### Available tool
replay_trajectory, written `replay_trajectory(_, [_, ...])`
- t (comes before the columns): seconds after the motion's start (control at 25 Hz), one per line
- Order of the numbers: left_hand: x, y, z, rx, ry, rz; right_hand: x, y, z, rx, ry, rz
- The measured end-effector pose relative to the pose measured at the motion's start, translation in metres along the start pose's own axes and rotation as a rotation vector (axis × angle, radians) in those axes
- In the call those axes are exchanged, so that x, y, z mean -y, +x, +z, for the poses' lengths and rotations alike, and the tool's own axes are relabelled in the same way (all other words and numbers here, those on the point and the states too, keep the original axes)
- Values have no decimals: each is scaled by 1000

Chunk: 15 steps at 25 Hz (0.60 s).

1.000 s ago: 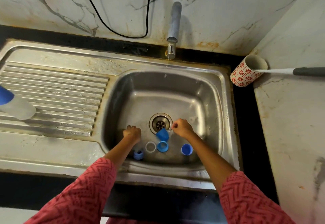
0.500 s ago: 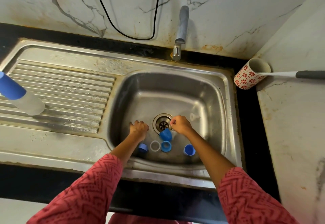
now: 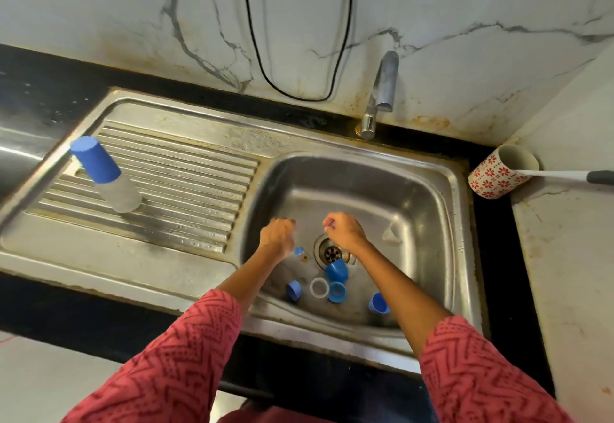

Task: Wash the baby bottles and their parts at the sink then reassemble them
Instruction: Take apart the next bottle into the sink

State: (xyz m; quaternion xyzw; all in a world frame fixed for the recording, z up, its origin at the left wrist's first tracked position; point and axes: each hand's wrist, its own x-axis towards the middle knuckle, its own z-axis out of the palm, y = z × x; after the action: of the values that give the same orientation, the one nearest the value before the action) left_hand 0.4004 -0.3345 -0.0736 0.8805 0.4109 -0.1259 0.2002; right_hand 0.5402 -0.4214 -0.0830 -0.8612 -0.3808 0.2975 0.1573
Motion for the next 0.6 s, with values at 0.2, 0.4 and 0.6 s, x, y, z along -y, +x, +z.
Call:
replay_trajectory(0.2, [47, -22, -55, -460, -198, -37, 98, 11, -8, -123, 92, -242])
replay_trajectory(0.4, [130, -61, -92, -1096, -376, -138, 216, 3, 8, -91, 159, -544])
replay_trajectory(0.6, [196, -79, -113, -1118, -624, -544, 282, -10, 24, -16, 157, -658])
